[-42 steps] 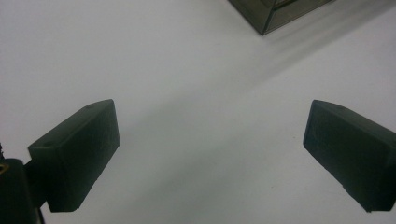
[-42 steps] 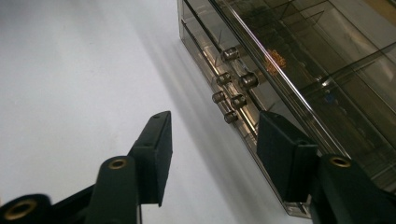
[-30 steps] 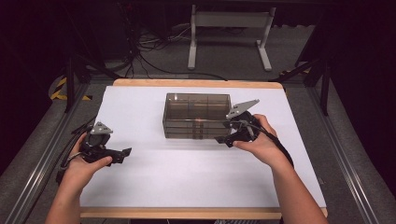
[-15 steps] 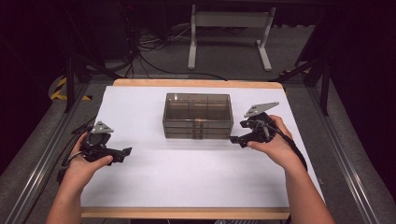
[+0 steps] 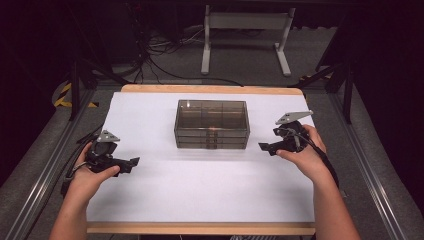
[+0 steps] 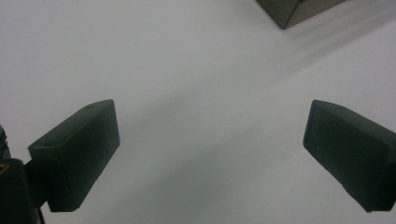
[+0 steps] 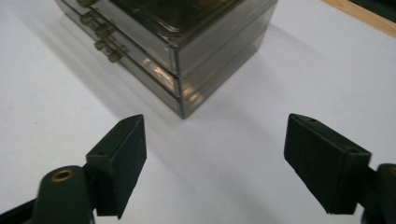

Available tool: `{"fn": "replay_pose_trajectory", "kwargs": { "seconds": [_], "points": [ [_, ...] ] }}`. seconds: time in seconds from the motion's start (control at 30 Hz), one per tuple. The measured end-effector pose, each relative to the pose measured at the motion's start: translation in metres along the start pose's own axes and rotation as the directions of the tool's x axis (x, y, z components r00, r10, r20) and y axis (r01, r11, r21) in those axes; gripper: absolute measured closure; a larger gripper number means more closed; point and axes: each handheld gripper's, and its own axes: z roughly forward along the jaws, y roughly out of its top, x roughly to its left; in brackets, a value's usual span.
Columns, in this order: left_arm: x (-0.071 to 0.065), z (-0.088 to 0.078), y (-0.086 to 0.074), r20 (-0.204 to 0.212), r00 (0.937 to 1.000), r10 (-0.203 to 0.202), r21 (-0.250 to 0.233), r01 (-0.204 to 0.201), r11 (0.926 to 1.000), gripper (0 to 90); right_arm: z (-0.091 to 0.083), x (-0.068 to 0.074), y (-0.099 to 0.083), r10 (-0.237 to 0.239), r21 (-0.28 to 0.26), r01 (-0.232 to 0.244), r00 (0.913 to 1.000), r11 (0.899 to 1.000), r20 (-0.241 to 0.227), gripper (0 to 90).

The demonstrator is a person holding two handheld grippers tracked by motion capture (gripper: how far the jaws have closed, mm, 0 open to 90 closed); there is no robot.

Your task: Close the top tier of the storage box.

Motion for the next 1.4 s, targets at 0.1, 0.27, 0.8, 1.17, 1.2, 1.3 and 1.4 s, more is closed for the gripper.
{"fn": "replay_pose_trajectory", "kwargs": {
  "seconds": [0.1, 0.27, 0.8, 1.17, 1.2, 1.3, 1.4],
  "points": [
    [0.003, 0.0, -0.001, -0.007, 1.0, -0.005, 0.002, 0.005, 1.0, 4.5, 0.001, -0.008, -0.005, 0.035, -0.001, -0.035, 0.9993, 0.999, 0.012, 19.2],
    [0.008, 0.005, -0.005, -0.024, 0.9995, -0.02, 0.013, 0.02, 0.9997, 4.4, 0.009, -0.02, -0.018, 0.089, 0.021, -0.09, 0.9956, 0.996, 0.028, 17.7],
    [0.015, 0.015, -0.01, -0.053, 0.9981, -0.033, 0.047, 0.035, 0.9983, 4.4, 0.036, -0.043, -0.047, 0.155, 0.058, -0.16, 0.9846, 0.985, 0.081, 18.8],
    [0.016, 0.023, -0.012, -0.057, 0.9981, -0.022, 0.083, 0.027, 0.9962, 4.2, 0.048, -0.046, -0.055, 0.164, 0.076, -0.172, 0.9816, 0.982, 0.097, 17.5],
    [0.015, 0.024, -0.012, -0.058, 0.9981, -0.023, 0.086, 0.028, 0.9959, 4.2, 0.049, -0.046, -0.056, 0.164, 0.078, -0.172, 0.9816, 0.982, 0.097, 17.0],
    [0.016, 0.023, -0.012, -0.055, 0.9983, -0.021, 0.085, 0.025, 0.996, 4.2, 0.053, -0.045, -0.059, 0.161, 0.105, -0.171, 0.9823, 0.98, 0.096, 16.2],
    [0.016, 0.023, -0.013, -0.056, 0.998, -0.031, 0.081, 0.035, 0.9961, 4.1, 0.057, -0.044, -0.061, 0.145, 0.127, -0.155, 0.9854, 0.98, 0.089, 14.8]
  ]
}}
